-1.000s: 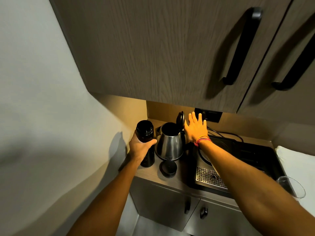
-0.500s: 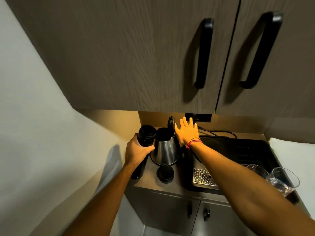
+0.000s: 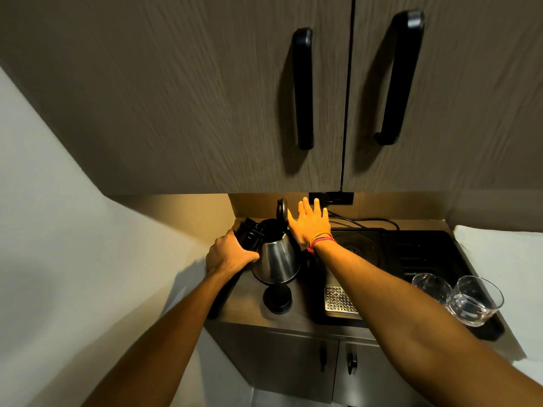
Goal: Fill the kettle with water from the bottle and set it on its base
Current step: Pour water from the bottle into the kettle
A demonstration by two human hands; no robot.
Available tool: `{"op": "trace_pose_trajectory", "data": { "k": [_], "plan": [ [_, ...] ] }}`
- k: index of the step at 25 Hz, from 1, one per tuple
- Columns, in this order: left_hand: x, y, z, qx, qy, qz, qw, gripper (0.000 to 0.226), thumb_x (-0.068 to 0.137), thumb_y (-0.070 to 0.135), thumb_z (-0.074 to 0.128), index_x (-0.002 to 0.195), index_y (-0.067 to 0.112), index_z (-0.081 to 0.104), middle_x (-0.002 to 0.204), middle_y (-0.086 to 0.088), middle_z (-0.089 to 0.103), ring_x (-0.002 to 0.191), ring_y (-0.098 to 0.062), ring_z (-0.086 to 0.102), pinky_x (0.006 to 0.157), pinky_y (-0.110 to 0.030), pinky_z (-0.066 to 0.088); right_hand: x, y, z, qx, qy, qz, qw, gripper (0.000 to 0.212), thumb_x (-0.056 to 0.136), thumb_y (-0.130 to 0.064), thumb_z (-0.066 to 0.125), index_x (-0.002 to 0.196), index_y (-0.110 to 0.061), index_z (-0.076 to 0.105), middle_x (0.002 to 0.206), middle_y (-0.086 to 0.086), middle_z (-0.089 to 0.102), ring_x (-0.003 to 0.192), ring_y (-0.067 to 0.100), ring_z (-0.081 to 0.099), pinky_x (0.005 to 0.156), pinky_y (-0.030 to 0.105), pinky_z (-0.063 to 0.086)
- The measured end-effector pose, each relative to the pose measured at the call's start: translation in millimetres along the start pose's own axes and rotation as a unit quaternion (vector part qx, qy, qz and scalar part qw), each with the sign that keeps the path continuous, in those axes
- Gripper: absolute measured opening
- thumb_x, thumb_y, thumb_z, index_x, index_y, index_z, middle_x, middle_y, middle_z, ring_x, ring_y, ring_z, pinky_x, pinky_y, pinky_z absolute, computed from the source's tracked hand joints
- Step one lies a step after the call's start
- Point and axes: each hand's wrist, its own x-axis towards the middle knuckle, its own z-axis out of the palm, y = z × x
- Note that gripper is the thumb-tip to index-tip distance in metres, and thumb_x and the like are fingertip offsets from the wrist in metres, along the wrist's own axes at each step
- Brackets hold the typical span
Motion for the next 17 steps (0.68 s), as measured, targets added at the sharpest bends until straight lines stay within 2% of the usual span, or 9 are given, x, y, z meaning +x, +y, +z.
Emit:
{"op": "trace_pose_trajectory", "data": {
  "k": [3,8,13,17],
  "plan": [
    [1.9,-0.5,-3.5,0.021,-0.008,0.007,1.000,0.072,0.056,0.060,0.079,0.110,0.020,0.056,0.104,-0.005,0.067,0.083,-0.023,0.057,0.067,-0.032,0.048,0.2,0.7,0.7,-0.007,-0.001,-0.007,1.000,0.078,0.098,-0.058,0.015,0.160,-0.011,0.010,0.169,0.009,0.002,0.157,0.034,-0.005,0.127,0.053,0.005],
    [0.5,-0.1,-4.2,0.043,-0.013,0.008,0.999,0.075,0.056,0.058,0.079,0.116,0.018,0.057,0.107,-0.006,0.067,0.096,-0.028,0.064,0.074,-0.036,0.053,0.5,1.9,0.9,-0.016,0.001,-0.007,1.000,0.079,0.098,-0.059,0.015,0.160,-0.011,0.010,0.169,0.009,0.002,0.157,0.034,-0.005,0.127,0.054,0.005],
    [1.1,-1.0,-8.3,0.055,-0.026,0.003,0.998,0.075,0.056,0.057,0.079,0.116,0.018,0.057,0.106,-0.006,0.067,0.097,-0.028,0.064,0.080,-0.040,0.057,0.8,1.9,1.0,-0.033,-0.009,-0.015,0.999,0.075,0.099,-0.056,0.016,0.160,-0.014,0.010,0.169,0.010,0.001,0.156,0.036,-0.006,0.126,0.055,0.006],
    [1.3,-2.5,-11.4,0.068,-0.034,0.010,0.997,0.075,0.055,0.057,0.079,0.116,0.019,0.057,0.102,-0.005,0.065,0.093,-0.026,0.063,0.078,-0.038,0.056,-1.1,1.7,0.6,-0.054,-0.018,-0.025,0.998,0.068,0.101,-0.050,0.019,0.160,-0.016,0.012,0.169,0.012,-0.001,0.156,0.038,-0.007,0.126,0.056,0.006]
  ]
}}
